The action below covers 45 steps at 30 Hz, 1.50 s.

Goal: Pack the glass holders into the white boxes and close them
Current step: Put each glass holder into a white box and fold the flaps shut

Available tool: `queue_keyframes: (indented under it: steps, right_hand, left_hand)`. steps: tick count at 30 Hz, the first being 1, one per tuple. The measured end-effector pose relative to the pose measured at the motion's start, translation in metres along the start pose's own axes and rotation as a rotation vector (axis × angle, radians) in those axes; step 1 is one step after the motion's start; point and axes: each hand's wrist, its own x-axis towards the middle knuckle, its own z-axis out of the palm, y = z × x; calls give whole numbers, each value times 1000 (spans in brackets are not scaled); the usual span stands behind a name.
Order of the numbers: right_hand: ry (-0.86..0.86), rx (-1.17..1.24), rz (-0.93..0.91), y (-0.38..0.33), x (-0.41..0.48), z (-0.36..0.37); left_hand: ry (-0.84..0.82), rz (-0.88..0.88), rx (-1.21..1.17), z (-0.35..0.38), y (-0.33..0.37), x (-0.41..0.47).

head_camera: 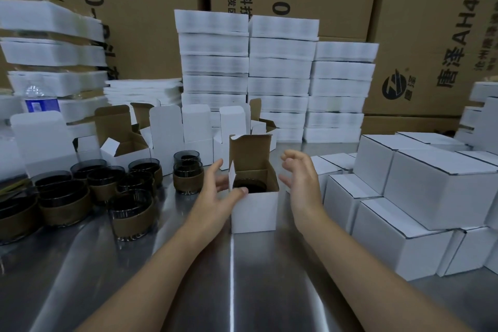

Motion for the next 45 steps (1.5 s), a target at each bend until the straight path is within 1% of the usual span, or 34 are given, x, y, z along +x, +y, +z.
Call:
queue_keyframes:
  steps: [1,4,5,7,8,12,15,20,25,30,38,45]
  right_hand:
    - [-13,38,76,1,3,-1]
    - [-97,93,319,6,6,-2]
    - [-162,78,378,7,5,-3]
    - [-294,57,430,9,3,-5]
    - [-318,57,441,9,3,-5]
    - [-323,21,427,13,5,-7]
    - [-377,-3,378,13,4,-7]
    - [-422,93,324,9,6,-10]
    - [-456,94,301,9,8,-12]
    - [-452,104,273,10,9,-13]
    - [-406,79,248,9,6,-12]
    - [-356,31,272,10,9,-12]
  left_hand:
    - [12,-38,-71,0,1,4]
    - [143,-224,-347,0,1,20]
    - [142,-242,-373,0,0,21]
    - [96,-237,-327,-1,-4,18]
    - [87,-230,-307,-1,-6,16]
    - [105,-247,-327,-1,-4,18]
    - [33,-221,-275,-2,-4,11]
    - [34,-223,-257,-3,1,9]
    - [-9,-177,-213,-3,3,8]
    - [-23,-112,-227,-5,8,5]
    - [25,-50,-230,-7,13,0]
    - [24,-118,-258,-5,17,-3]
